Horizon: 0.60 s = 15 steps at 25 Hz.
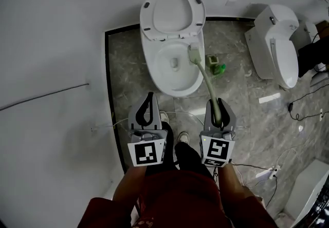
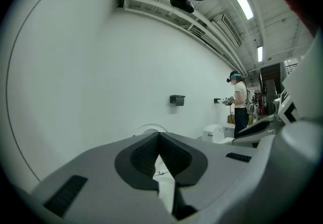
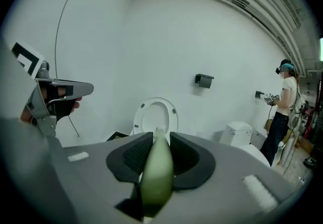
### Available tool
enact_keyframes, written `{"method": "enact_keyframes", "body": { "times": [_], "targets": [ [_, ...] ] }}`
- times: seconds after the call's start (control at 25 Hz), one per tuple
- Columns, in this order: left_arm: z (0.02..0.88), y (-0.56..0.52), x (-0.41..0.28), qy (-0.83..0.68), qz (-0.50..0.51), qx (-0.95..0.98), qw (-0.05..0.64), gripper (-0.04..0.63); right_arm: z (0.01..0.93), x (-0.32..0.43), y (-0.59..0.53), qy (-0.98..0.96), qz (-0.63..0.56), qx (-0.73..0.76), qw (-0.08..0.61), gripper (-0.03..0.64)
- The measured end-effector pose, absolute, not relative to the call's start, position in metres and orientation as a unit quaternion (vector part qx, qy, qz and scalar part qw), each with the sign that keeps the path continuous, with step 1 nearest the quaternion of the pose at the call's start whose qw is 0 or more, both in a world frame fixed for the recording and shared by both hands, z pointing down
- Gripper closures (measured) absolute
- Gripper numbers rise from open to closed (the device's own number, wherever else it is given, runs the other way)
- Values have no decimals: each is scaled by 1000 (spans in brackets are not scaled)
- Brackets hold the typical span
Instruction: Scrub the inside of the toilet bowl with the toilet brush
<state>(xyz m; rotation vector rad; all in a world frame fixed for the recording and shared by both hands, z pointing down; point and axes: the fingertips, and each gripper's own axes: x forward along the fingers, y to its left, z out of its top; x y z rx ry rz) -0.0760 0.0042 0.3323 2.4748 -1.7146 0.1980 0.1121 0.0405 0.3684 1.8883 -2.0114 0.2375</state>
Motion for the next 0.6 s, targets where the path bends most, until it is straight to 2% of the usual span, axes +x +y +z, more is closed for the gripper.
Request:
{"method": "enact_keyframes", "body": {
  "times": [0.2, 0.4, 0.6],
  "targets": [
    [383, -36, -82, -547, 79, 831, 66, 591, 429, 101, 9, -703, 125, 667, 214, 502],
    [442, -56, -90, -537, 73, 833, 115, 591, 483, 87, -11, -693, 145, 661, 248, 502],
    [501, -62, -85, -516, 93, 841, 130, 591, 545, 86, -17, -681, 172, 658, 271, 502]
  ]
}}
